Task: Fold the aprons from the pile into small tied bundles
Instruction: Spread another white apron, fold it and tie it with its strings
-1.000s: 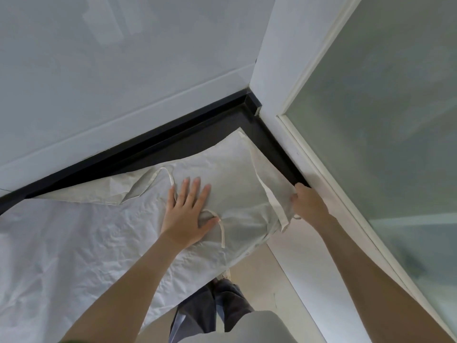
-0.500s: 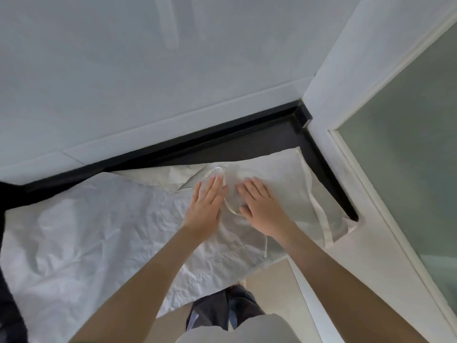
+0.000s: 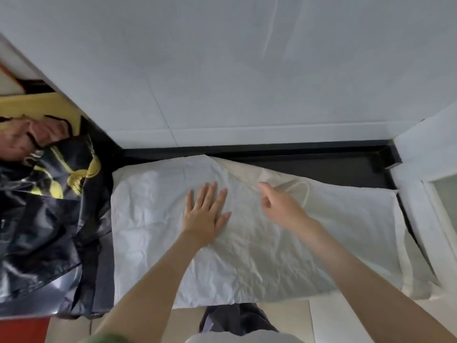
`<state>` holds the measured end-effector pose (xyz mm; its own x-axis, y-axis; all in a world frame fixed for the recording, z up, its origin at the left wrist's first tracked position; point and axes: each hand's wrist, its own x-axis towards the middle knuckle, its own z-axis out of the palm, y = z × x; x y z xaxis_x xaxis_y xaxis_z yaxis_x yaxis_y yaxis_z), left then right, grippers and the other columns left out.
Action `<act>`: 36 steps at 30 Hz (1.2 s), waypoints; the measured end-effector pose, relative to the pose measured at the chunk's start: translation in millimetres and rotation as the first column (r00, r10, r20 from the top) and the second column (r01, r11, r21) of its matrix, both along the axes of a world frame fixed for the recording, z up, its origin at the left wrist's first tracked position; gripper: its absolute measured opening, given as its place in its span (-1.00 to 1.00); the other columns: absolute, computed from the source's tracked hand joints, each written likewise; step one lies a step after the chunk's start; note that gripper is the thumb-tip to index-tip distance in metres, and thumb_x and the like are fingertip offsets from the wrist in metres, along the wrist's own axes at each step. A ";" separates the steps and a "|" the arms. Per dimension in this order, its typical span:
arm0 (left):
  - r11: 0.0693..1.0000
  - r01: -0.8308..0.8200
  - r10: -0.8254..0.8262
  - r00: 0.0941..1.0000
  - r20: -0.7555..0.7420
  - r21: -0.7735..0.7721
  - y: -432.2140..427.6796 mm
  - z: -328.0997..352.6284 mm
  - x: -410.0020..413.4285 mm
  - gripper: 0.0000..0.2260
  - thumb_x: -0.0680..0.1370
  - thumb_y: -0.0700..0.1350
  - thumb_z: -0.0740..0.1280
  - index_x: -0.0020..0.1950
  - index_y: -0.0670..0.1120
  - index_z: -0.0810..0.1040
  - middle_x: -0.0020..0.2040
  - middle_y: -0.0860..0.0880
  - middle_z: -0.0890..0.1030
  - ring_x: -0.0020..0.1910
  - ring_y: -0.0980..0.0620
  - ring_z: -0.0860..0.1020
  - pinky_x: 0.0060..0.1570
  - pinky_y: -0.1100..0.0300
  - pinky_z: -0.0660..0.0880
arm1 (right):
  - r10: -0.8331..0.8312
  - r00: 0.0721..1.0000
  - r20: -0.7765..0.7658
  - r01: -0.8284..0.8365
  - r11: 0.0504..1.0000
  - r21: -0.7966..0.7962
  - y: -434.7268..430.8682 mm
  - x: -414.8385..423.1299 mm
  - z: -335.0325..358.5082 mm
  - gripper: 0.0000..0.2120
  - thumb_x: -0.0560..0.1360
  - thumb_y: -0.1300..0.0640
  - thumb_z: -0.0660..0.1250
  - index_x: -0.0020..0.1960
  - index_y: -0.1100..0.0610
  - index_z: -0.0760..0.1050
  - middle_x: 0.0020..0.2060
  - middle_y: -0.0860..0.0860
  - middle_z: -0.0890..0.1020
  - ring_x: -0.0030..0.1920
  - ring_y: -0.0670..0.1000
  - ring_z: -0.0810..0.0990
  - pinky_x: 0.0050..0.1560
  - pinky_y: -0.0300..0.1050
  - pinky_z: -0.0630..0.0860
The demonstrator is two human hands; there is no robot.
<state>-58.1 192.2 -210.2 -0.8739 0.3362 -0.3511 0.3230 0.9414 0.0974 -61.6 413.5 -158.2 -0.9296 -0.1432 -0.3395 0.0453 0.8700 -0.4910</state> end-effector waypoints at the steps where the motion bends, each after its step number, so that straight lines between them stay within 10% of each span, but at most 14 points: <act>1: 1.000 0.011 -0.011 1.000 0.015 -0.007 -1.7 -0.4 -3.2 -0.34 0.41 0.31 -0.54 0.49 0.12 -0.42 0.49 0.02 -0.41 0.43 -0.01 -0.47 0.43 -0.11 -0.39 | -0.031 0.998 0.053 0.036 0.995 -0.097 -20.1 -8.4 1.4 -0.53 0.54 0.27 0.22 0.43 0.12 0.27 0.19 0.13 0.52 0.16 0.14 0.52 0.10 -0.09 0.40; 8: 0.929 0.038 -0.051 0.998 0.024 0.367 -5.2 17.9 -15.8 -0.50 0.65 -0.02 -0.04 0.58 -0.09 0.00 0.58 -0.04 0.01 0.55 -0.06 0.01 0.48 0.11 -0.14 | -0.079 0.996 -0.046 0.079 0.997 -0.007 -57.2 -44.6 -9.2 -0.23 0.53 0.31 0.25 0.57 0.06 -0.13 0.41 0.16 0.23 0.13 0.18 0.50 -0.01 0.02 0.47; 14: 0.957 -0.140 0.190 0.965 -0.181 0.256 -32.9 30.9 -26.2 -0.26 0.37 -0.34 0.38 0.52 -0.15 0.22 0.47 -0.24 0.29 0.28 -0.22 0.45 0.27 -0.04 0.39 | 0.032 0.996 -0.079 -0.012 0.972 0.235 -48.3 -45.1 -24.8 -0.74 0.54 0.34 0.16 0.23 0.24 0.38 0.12 0.15 0.48 -0.04 0.12 0.49 -0.11 -0.03 0.45; 19: 0.951 -0.310 0.308 0.942 -0.134 0.002 -62.7 34.5 -46.7 -0.20 0.57 0.12 0.27 0.57 -0.12 -0.17 0.56 -0.16 0.02 0.49 -0.13 0.14 0.47 0.00 -0.01 | 0.173 0.974 -0.143 -0.107 0.918 0.382 -40.2 -40.9 -21.1 -0.64 0.61 0.09 0.16 0.37 0.18 0.31 0.24 0.06 0.43 0.21 0.08 0.39 0.17 -0.08 0.39; 26: 0.921 -0.382 0.384 0.923 -0.007 0.078 -65.8 32.5 -55.5 -0.20 0.54 0.18 0.28 0.55 -0.18 -0.06 0.48 -0.12 0.26 0.44 -0.10 0.24 0.34 0.08 0.24 | 0.308 0.942 -0.130 -0.211 0.849 0.484 -42.4 -46.7 -22.9 -0.54 0.52 0.32 0.20 0.40 0.19 0.27 0.28 0.09 0.43 0.26 0.09 0.39 0.27 -0.09 0.32; 32: 0.962 -0.249 0.206 0.932 -0.298 -0.114 -58.4 36.8 -48.4 0.02 0.50 0.18 0.34 0.47 -0.09 -0.47 0.54 -0.18 -0.31 0.55 -0.18 -0.05 0.48 -0.05 -0.18 | 0.381 0.848 -0.369 -0.243 0.897 0.369 -29.4 -43.5 -8.2 -0.80 0.28 0.45 0.36 -0.22 0.20 0.45 -0.30 0.06 0.49 -0.27 0.11 0.50 -0.27 -0.10 0.40; 36: 0.970 -0.228 0.156 0.848 -0.507 -0.082 -57.1 43.4 -50.5 -0.45 0.29 -0.25 0.53 0.23 -0.15 0.44 0.47 -0.22 0.28 0.42 -0.16 0.25 0.39 -0.06 0.04 | 0.365 0.810 -0.460 -0.280 0.929 0.243 -6.4 -25.3 7.7 -0.82 0.39 0.24 0.03 -0.28 0.17 0.39 -0.36 -0.03 0.39 -0.30 0.00 0.34 -0.26 -0.20 0.28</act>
<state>-108.6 135.1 -166.8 -0.9856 0.1244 0.1142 0.1056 0.9818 -0.1579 -86.9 407.1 -150.6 -0.8876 -0.4490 0.1030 -0.4604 0.8576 -0.2291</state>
